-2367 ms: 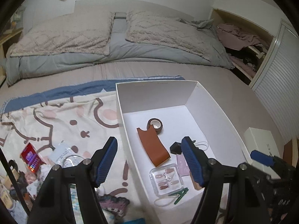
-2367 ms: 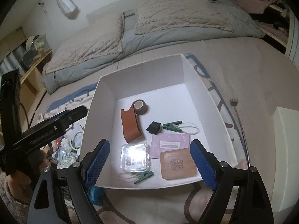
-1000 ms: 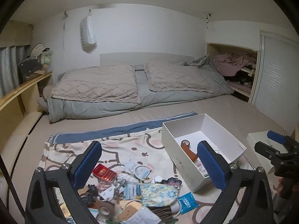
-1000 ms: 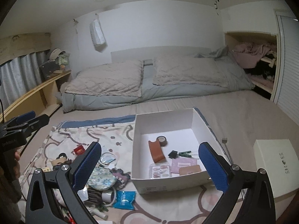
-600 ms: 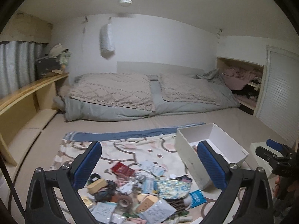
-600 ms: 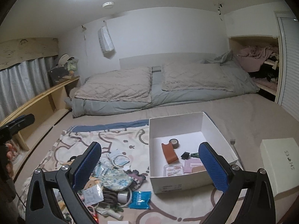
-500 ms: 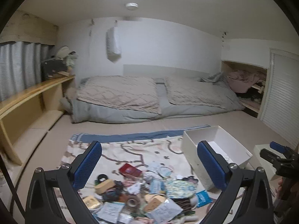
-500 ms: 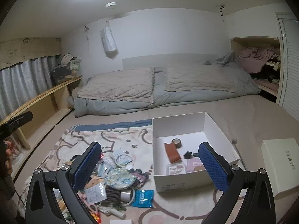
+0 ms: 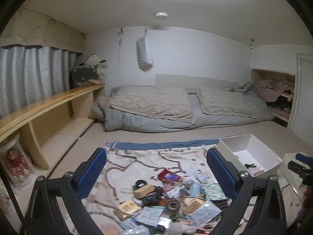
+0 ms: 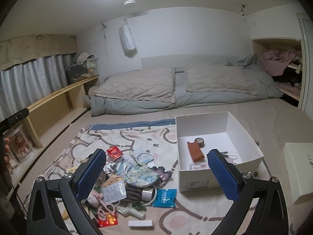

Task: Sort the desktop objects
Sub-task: 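Move both open tools back over the cluttered pile on the blanket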

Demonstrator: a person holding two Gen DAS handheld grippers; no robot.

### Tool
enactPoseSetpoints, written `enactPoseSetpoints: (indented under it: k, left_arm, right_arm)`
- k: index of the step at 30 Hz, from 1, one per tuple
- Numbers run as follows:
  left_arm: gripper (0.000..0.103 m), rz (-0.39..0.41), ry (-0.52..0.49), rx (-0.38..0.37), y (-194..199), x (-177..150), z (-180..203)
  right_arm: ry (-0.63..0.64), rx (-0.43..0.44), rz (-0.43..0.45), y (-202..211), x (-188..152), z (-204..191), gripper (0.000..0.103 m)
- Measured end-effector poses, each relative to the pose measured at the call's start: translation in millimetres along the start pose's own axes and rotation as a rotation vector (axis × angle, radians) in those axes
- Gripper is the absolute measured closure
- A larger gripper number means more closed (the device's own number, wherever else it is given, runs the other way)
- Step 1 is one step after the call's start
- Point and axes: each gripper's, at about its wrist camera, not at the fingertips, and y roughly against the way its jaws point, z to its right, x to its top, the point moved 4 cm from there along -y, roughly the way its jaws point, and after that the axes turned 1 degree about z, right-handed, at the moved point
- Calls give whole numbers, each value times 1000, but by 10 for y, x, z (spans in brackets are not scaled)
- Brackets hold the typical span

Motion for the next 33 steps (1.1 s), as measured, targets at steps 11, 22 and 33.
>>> enactPoseSetpoints:
  k: [11,22,33]
  left_arm:
    - [0,58,24,76,130,-175,-427]
    - [0,34,117,98,143,-496,-859]
    - [0,-49,95,129,104,-1083,-1052]
  right_arm:
    - [-5,12,8,-23,-256,-77,0]
    - [14,-7,-61,-134,-649,-58,0]
    - [-16,15,-191,-393,-1173,-69,0]
